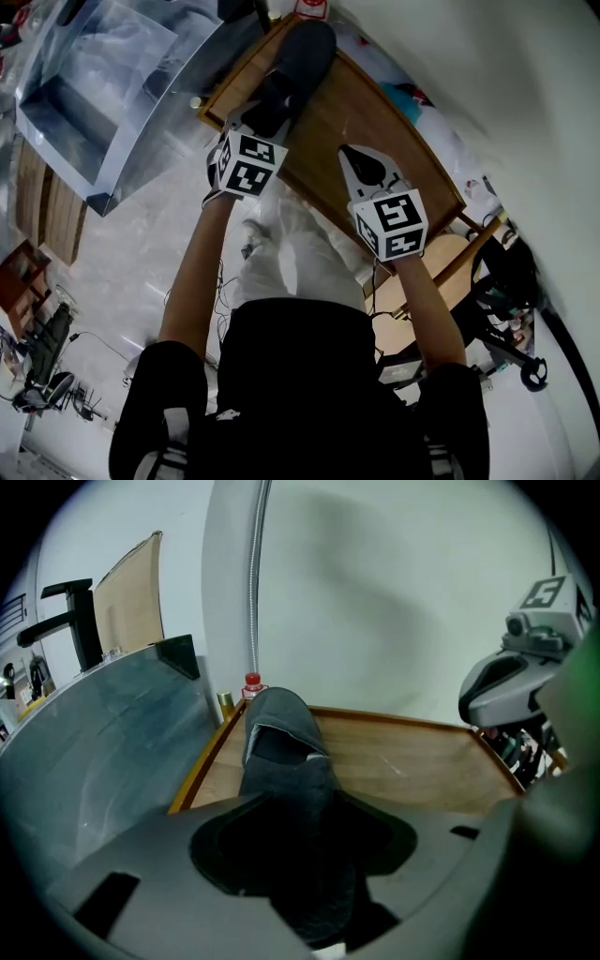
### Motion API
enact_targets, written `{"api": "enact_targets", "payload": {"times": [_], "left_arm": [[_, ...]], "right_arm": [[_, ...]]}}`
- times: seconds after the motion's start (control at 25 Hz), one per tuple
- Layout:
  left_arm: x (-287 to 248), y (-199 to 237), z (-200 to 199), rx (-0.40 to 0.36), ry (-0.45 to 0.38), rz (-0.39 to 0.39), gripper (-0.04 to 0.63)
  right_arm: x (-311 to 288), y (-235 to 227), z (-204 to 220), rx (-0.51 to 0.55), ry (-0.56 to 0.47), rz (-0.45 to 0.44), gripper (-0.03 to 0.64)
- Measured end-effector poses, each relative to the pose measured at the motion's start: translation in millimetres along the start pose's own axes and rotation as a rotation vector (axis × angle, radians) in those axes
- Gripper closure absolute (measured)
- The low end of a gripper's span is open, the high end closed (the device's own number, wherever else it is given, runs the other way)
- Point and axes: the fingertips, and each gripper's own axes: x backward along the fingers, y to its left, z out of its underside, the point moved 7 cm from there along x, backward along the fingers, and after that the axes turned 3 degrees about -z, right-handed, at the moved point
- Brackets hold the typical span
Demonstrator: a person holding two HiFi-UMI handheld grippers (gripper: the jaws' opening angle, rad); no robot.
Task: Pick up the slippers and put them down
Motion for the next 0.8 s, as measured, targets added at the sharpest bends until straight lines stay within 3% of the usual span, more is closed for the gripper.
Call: {"api": "enact_targets", "payload": {"times": [0.36, 0.8], "left_arm": [[12, 6, 1, -0.056, -0.001, -0.026, 0.525], [33, 6, 5, -0.054, -0.023, -0.002, 0.563]], "right_arm": [[5, 11, -2, -0.006, 0.005, 0.021, 0.618], [16, 25, -6, -0.009, -0.009, 0.049, 0.618]]}}
